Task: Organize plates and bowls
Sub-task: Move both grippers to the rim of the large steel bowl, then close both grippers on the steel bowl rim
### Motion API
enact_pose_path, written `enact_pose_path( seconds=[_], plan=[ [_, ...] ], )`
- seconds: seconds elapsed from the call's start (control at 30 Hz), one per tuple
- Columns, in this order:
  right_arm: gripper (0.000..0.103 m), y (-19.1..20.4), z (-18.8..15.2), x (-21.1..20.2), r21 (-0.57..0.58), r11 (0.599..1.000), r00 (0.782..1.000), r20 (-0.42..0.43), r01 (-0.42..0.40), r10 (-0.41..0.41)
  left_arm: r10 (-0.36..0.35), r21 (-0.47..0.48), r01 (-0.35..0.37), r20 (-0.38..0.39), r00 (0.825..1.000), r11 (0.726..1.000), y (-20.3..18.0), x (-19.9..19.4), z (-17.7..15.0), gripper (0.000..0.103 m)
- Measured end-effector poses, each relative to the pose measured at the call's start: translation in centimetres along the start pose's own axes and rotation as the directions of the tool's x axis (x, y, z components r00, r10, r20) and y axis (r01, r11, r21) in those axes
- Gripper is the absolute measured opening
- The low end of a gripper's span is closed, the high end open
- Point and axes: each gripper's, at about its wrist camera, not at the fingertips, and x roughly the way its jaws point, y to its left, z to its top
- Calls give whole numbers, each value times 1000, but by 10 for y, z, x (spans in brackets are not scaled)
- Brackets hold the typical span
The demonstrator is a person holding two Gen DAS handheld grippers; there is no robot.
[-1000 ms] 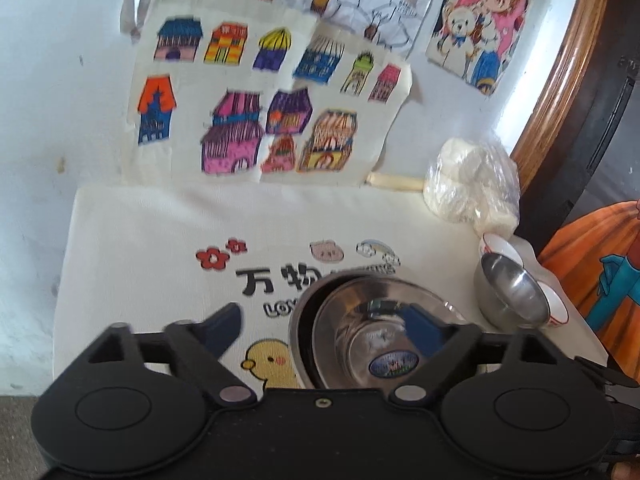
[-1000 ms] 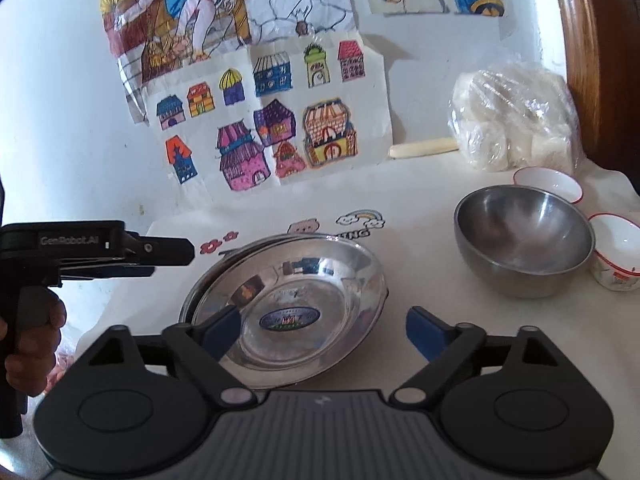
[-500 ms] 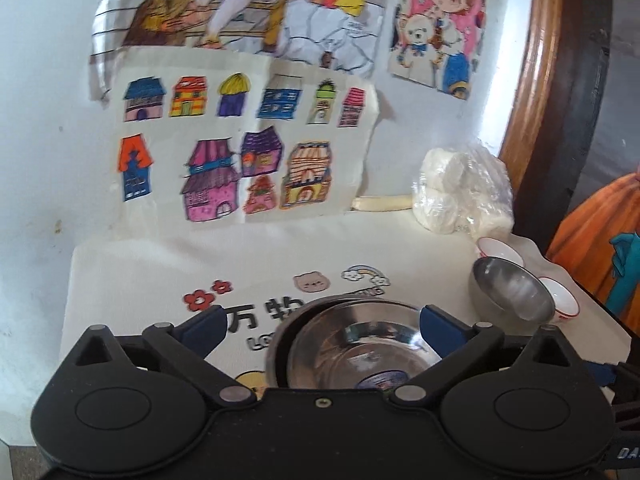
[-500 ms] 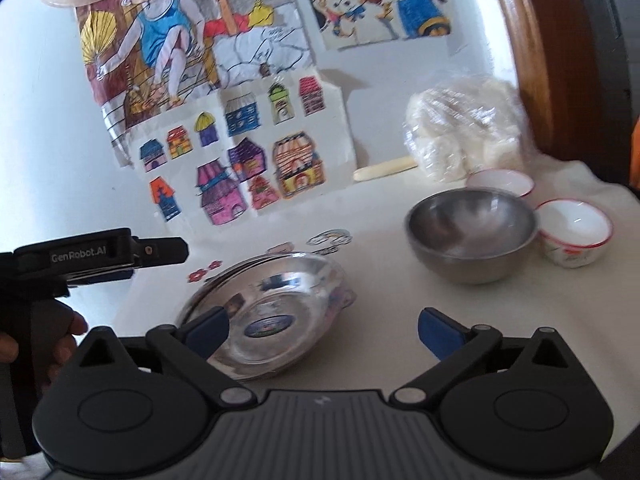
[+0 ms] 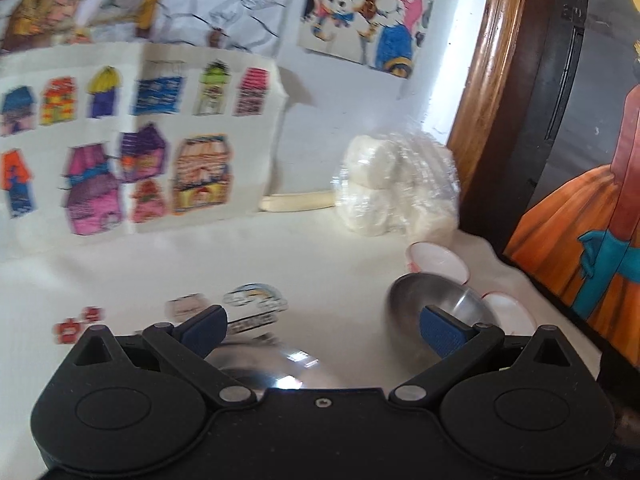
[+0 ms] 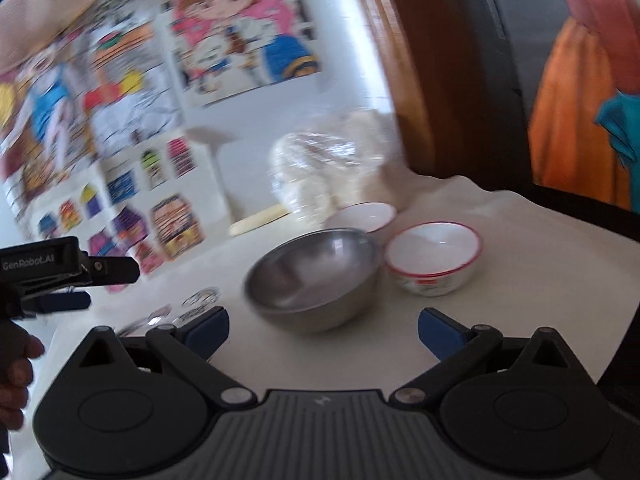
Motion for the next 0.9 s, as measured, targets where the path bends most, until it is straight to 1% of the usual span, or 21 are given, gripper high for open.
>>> enact_pose_path(
  seconds=[0.07,0.17,0.33,0.37,0.4,0.43,0.5,0.53,0.63,0.7,0.73,0.8,0.9],
  plan=[
    [102,-10,3,5,37,999,1000,8,8,-8,-22,-22,21,-16,1000,1000,-9,15,4,102],
    [99,-18,7,13,73,997,1000,12,8,-9,-67,-49,65,-45,997,997,-22,38,8,102],
    [91,-24,12,29,93,996,1000,-9,2,-1,-74,-64,69,-70,995,996,-37,63,7,102],
    [88,-25,13,34,98,995,1000,-14,1,0,-73,-68,68,-77,994,995,-38,67,7,100],
    [87,-27,13,36,105,994,1000,-19,2,0,-74,-76,68,-88,993,995,-39,71,6,95],
    [87,-28,14,39,115,993,1000,-26,2,1,-80,-80,72,-101,992,994,-40,75,5,92],
    [82,-31,14,45,136,991,999,-38,-4,9,-91,-83,81,-122,988,993,-41,83,4,83],
    [81,-32,14,46,143,990,999,-41,-7,13,-91,-83,81,-127,988,993,-41,86,4,81],
    [74,-33,13,53,158,987,998,-54,-11,20,-88,-90,75,-142,986,993,-40,93,3,70],
    [68,-34,13,57,174,985,998,-64,-15,26,-93,-97,78,-158,983,992,-39,98,3,55],
    [67,-35,13,59,183,983,997,-69,-17,30,-95,-96,80,-169,981,992,-40,100,3,51],
    [64,-35,13,63,200,979,996,-81,-25,42,-92,-96,75,-189,978,993,-41,103,2,40],
    [61,-35,14,68,209,977,994,-99,-33,55,-97,-99,77,-211,973,992,-42,106,0,30]
  ],
)
